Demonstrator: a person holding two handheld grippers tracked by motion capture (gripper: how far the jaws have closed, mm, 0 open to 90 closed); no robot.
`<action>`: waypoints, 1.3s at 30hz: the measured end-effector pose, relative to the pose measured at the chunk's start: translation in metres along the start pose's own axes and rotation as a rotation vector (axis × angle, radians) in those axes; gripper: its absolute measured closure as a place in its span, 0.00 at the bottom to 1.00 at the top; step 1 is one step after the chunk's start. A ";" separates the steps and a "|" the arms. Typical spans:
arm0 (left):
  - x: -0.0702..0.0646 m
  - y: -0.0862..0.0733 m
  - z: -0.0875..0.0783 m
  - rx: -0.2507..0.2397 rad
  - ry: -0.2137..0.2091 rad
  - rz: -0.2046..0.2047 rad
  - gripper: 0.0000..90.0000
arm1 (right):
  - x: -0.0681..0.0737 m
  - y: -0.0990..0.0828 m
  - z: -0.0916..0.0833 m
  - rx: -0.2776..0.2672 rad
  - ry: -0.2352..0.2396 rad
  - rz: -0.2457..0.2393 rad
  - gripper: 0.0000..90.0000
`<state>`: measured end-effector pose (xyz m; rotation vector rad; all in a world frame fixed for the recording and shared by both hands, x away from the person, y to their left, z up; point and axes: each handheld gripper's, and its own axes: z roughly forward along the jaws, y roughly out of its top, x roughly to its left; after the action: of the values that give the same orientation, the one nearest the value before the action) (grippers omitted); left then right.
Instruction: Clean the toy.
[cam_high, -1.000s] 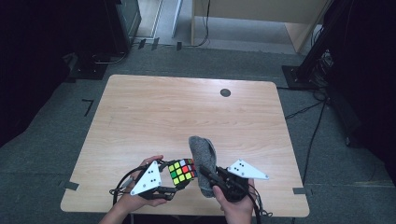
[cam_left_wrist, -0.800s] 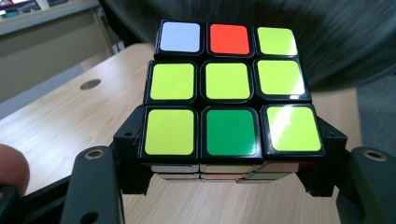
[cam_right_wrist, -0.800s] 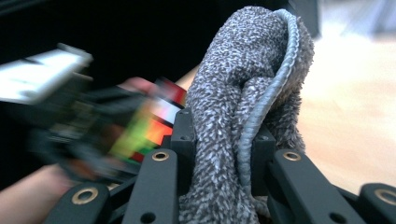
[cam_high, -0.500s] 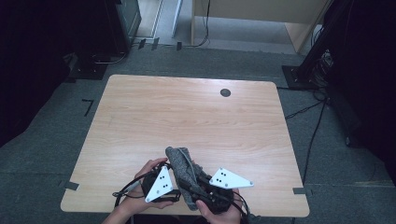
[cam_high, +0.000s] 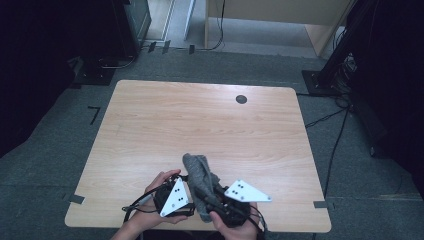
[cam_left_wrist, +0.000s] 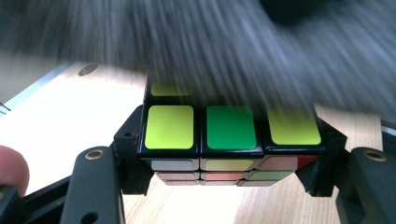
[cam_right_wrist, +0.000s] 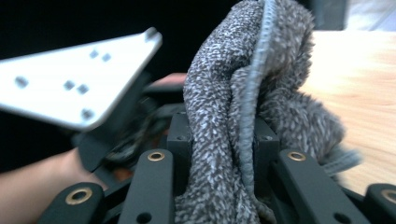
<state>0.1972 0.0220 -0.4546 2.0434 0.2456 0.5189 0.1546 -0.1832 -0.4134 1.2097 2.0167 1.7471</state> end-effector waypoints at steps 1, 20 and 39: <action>0.000 0.000 0.000 -0.002 0.000 -0.001 0.38 | -0.004 0.002 -0.006 -0.029 -0.032 0.018 0.78; 0.002 0.002 -0.002 -0.011 -0.008 -0.015 0.38 | 0.006 0.000 0.000 -0.010 0.015 -0.047 0.78; 0.020 -0.001 -0.027 -0.317 -0.118 -0.117 0.38 | -0.044 0.007 -0.025 -0.060 -0.082 0.117 0.80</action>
<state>0.2031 0.0508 -0.4384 1.7322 0.1968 0.3397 0.1695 -0.2317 -0.4151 1.3820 1.8692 1.7661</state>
